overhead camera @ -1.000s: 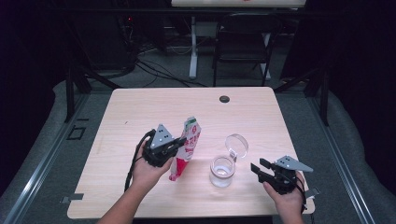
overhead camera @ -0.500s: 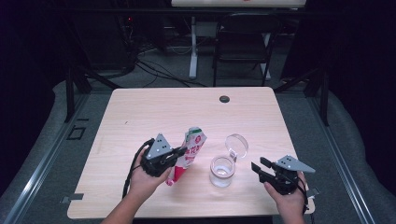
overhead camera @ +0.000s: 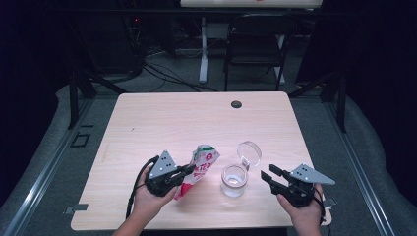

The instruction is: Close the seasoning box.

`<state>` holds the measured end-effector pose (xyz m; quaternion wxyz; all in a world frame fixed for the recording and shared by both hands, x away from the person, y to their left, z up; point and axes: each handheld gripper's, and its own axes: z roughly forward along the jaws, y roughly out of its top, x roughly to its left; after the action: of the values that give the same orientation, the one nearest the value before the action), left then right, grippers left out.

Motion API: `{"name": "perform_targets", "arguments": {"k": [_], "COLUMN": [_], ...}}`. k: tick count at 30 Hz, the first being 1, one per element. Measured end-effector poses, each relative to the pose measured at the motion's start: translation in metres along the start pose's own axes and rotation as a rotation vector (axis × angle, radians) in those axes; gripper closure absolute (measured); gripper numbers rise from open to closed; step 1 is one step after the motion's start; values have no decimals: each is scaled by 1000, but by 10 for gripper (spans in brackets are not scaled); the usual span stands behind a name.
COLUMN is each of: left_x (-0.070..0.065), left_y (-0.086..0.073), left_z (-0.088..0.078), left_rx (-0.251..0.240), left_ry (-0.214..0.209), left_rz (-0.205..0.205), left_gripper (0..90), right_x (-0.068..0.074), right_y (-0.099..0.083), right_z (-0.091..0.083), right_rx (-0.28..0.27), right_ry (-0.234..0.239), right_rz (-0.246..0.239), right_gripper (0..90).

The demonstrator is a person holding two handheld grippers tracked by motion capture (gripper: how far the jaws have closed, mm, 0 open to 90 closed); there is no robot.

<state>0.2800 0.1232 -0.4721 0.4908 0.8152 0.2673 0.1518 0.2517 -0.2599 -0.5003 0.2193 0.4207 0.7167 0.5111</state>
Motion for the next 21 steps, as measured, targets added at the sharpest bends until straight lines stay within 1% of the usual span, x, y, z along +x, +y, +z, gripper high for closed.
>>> {"name": "perform_targets", "arguments": {"k": [1,2,5,7,8,12,15,17,21], "left_x": [0,-1,-1,-4,-5,-8,-11,-13,-18], "left_y": [-2,-3,-8,-11,-12,-19,-24,-26,-32], "left_z": [0,-1,-2,-3,-4,-4,-4,-5,-5], "left_rx": [-1,0,1,4,11,16,20,19,32], "left_ry": [2,1,2,3,3,0,-10,-5,-9], "left_rz": [-1,-4,-10,-5,0,2,6,19,18], "left_gripper": [900,900,900,899,900,899,897,897,895], "right_x": [0,0,0,1,3,12,22,28,38], "right_y": [0,0,2,5,7,14,19,21,24], "right_z": [0,0,-2,-5,-6,-8,-8,-5,6], "right_rx": [15,18,-6,-28,-29,-50,-52,-46,-18], "right_ry": [0,0,26,32,38,60,93,121,173], "right_rz": [6,4,-13,-25,-33,-72,-97,-116,-152], "right_gripper": [569,573,592,610,614,635,646,658,686]}}
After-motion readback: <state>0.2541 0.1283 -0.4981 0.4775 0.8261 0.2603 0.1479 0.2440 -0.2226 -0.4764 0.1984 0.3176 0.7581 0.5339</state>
